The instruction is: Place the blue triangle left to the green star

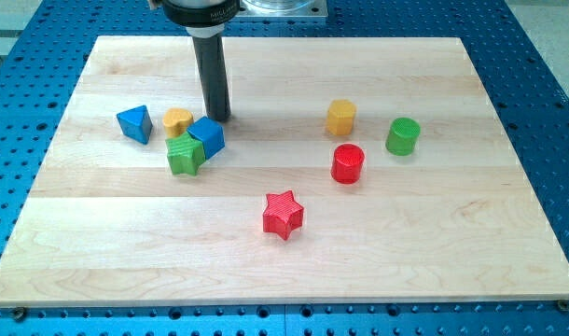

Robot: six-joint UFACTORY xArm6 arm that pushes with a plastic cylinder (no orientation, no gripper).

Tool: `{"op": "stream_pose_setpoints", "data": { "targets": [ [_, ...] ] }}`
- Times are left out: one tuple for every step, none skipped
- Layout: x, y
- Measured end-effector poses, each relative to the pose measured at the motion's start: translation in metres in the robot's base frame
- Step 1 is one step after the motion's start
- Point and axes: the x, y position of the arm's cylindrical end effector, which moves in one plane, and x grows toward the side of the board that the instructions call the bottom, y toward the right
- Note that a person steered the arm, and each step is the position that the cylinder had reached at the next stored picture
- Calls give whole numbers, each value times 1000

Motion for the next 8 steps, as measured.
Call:
{"op": "stream_pose_setpoints", "data": {
  "targets": [
    [0,0],
    [3,2],
    [5,4],
    [5,4],
    [16,12],
    [-25,14],
    [-42,-38],
    [-27,-99]
  ]
}}
